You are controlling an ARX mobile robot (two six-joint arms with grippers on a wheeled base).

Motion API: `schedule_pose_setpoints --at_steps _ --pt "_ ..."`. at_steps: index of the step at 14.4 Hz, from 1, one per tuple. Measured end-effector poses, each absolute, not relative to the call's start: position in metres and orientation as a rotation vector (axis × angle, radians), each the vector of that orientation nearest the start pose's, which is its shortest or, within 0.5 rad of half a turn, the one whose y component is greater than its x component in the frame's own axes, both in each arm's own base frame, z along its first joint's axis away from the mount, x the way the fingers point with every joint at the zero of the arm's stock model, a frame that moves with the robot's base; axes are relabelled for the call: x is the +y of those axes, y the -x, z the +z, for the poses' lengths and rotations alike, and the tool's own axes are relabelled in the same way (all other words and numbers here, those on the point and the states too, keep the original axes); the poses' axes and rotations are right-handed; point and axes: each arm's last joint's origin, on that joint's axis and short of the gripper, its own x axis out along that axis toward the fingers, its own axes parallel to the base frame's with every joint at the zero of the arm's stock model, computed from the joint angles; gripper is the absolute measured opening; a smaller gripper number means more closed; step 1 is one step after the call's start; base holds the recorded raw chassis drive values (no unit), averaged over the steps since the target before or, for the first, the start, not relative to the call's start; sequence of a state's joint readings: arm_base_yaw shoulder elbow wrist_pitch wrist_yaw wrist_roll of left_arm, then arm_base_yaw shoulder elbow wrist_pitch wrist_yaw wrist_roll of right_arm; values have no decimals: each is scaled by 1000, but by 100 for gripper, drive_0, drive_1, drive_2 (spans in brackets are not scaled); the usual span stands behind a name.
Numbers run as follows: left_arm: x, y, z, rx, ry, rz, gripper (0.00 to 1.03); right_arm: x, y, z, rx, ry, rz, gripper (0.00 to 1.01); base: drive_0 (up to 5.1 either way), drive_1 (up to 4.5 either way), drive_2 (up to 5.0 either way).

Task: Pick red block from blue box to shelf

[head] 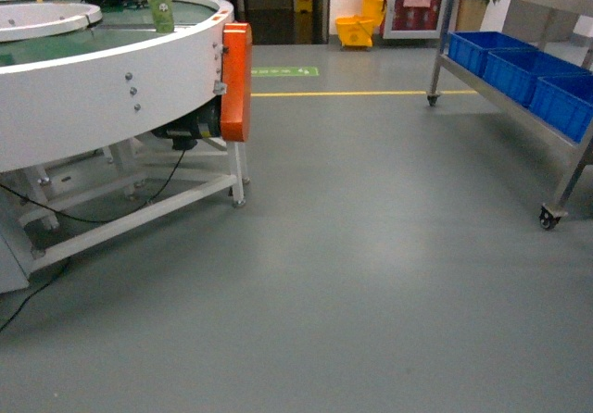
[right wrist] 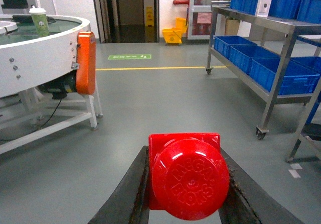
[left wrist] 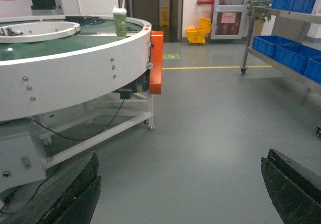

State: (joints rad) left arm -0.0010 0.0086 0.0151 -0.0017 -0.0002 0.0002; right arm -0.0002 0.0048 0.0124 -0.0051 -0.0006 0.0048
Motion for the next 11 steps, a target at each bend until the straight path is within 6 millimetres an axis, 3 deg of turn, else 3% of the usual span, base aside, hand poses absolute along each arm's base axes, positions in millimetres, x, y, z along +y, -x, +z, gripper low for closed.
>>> schedule_pose_setpoints --at_steps 11 --pt "0 -97 168 -3 0 0 98 0 -97 167 -2 -5 0 28 11 436 -415"
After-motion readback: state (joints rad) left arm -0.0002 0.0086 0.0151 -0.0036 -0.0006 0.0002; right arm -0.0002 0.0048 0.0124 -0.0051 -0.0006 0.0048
